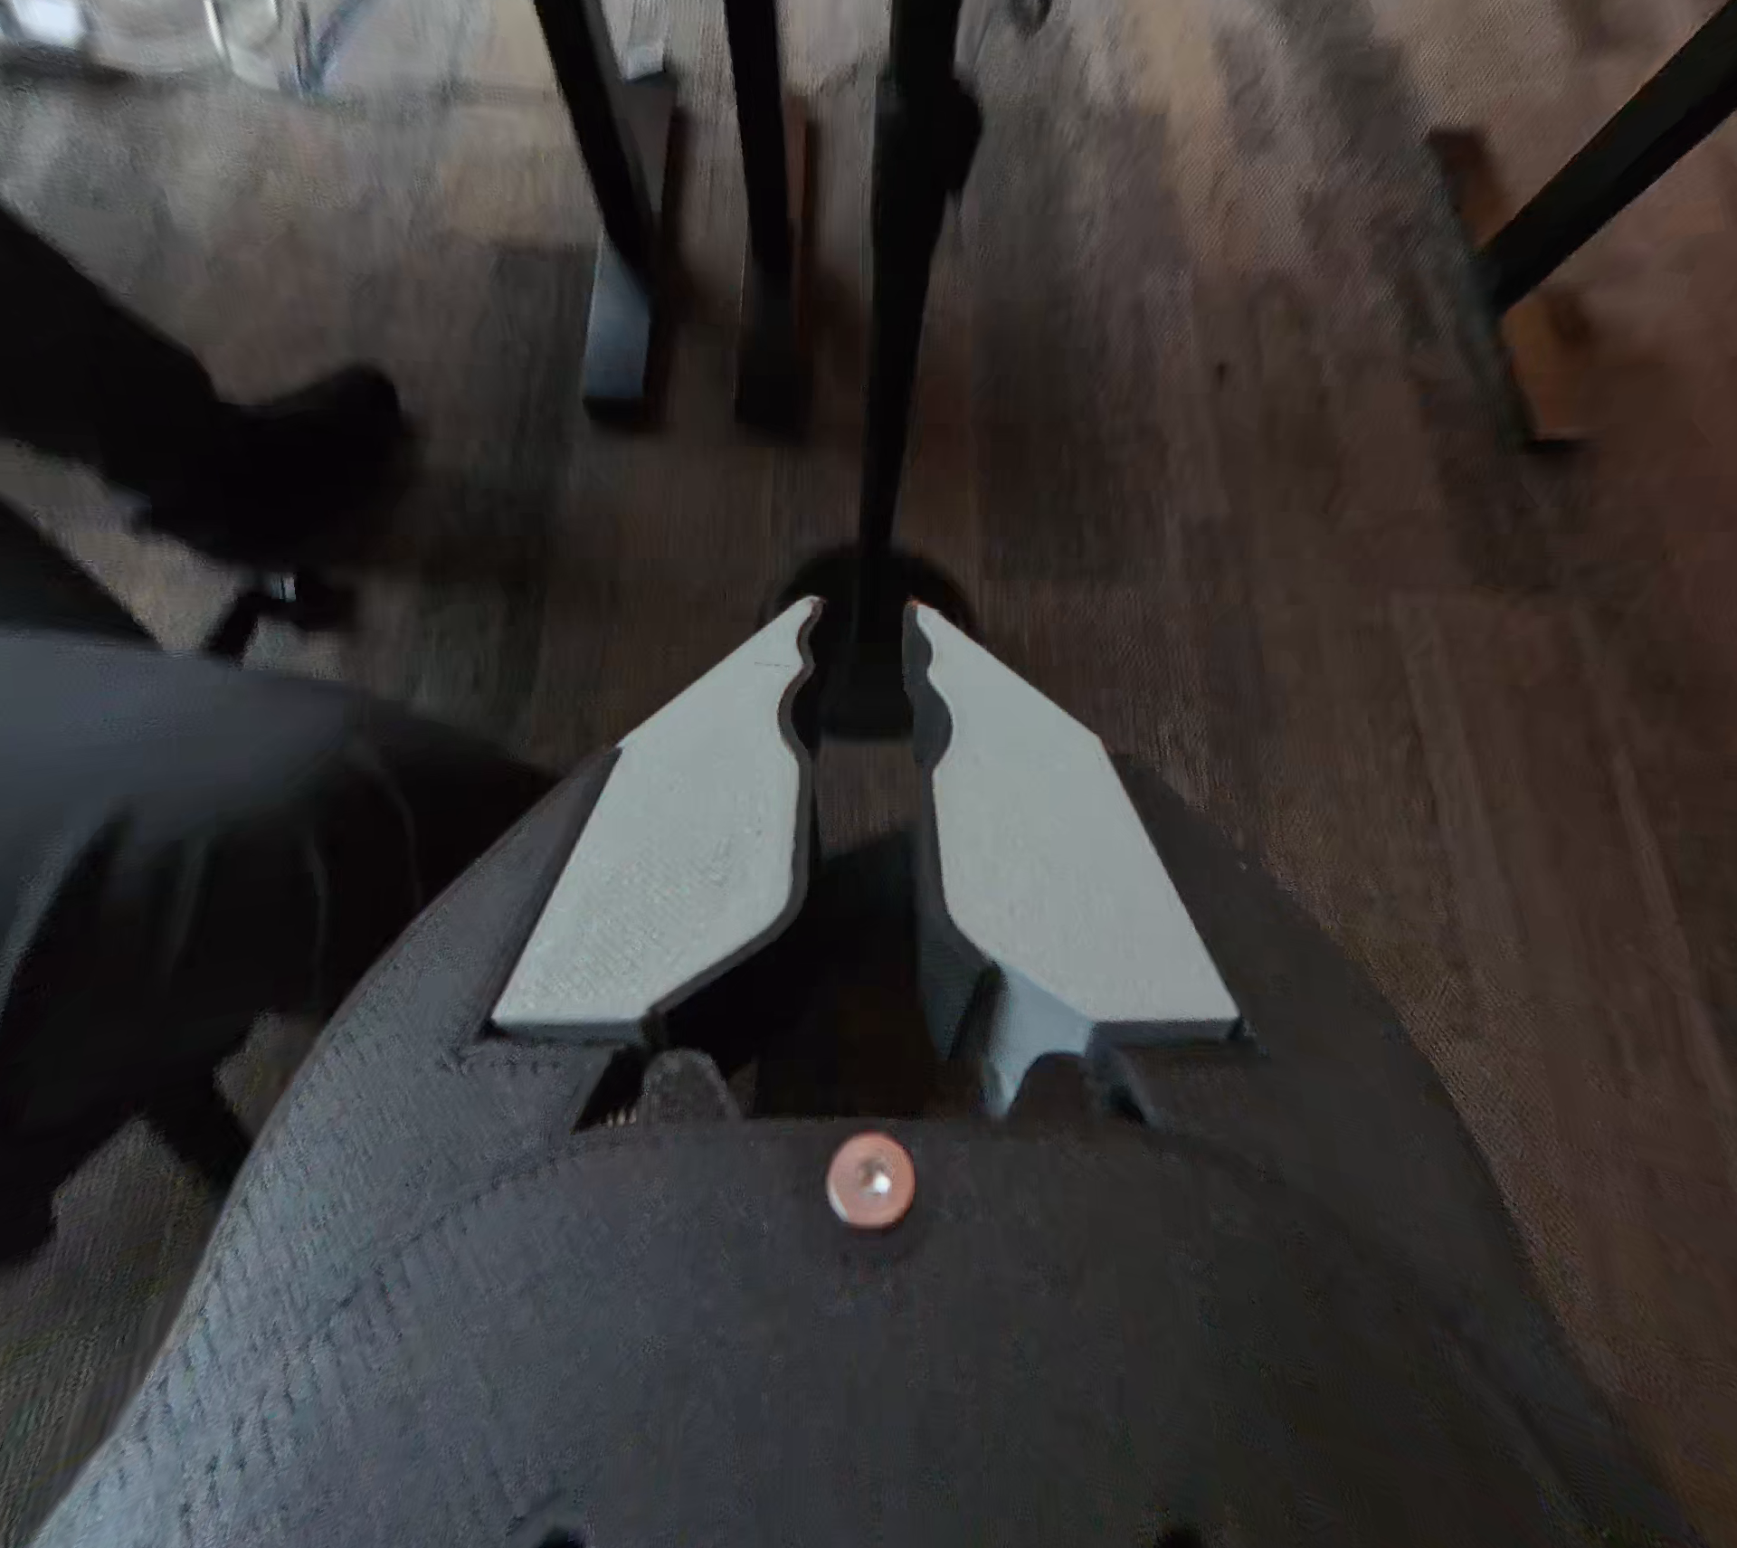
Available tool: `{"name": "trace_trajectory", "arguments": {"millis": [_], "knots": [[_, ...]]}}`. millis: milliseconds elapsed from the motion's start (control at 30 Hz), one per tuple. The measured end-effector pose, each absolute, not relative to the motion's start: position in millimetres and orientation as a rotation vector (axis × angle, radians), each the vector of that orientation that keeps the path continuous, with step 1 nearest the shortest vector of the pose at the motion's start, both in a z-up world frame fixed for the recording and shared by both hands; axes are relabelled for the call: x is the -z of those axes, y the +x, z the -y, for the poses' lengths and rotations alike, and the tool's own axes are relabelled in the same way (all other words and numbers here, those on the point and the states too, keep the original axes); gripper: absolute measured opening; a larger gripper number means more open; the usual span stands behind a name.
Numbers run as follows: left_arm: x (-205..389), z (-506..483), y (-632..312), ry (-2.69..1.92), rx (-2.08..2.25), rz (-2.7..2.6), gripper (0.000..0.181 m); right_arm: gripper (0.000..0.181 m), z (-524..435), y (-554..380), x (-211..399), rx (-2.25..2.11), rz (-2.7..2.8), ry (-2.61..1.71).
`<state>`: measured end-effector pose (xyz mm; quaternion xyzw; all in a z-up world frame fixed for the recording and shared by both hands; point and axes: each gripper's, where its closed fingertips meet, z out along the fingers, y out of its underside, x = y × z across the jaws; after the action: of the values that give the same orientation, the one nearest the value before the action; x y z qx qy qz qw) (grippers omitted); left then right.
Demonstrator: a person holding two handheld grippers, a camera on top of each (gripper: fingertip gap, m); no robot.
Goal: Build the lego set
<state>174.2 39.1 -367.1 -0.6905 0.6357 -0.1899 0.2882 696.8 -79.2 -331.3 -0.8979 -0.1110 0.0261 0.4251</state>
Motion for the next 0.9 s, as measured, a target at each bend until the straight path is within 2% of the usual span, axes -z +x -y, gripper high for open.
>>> {"name": "trace_trajectory", "arguments": {"millis": [100,200,333,467,567,700,767,900], "knots": [[362.6,-37.1,189.5,-1.851,0.55,-1.616,0.036,0.017,106.9,748.1,337.0,0.041,0.352,-2.349],[377.5,-27.2,205.5,-1.939,0.557,-1.586,0.037,0.019,135.9,792.1,337.0,-0.153,0.255,-2.331],[395.0,4.8,236.6,-2.064,0.601,-1.563,0.037,0.025,161.1,834.0,376.7,-0.273,0.242,-2.462],[373.9,27.5,285.2,-2.02,0.586,-1.461,0.032,0.03,142.4,870.2,388.3,-0.026,0.134,-2.459],[345.6,40.0,323.0,-1.956,0.59,-1.372,0.031,0.041,128.9,865.6,383.7,0.027,0.074,-2.4],[306.1,67.3,360.8,-1.857,0.608,-1.265,0.03,0.041,119.4,848.4,383.5,0.047,0.226,-2.447],[295.4,82.0,374.0,-1.834,0.557,-1.26,0.031,0.047,110.0,855.2,374.8,0.147,0.314,-2.491],[285.4,113.1,398.3,-1.782,0.514,-1.27,0.032,0.045,77.1,836.7,363.0,0.065,0.347,-2.419]]}}
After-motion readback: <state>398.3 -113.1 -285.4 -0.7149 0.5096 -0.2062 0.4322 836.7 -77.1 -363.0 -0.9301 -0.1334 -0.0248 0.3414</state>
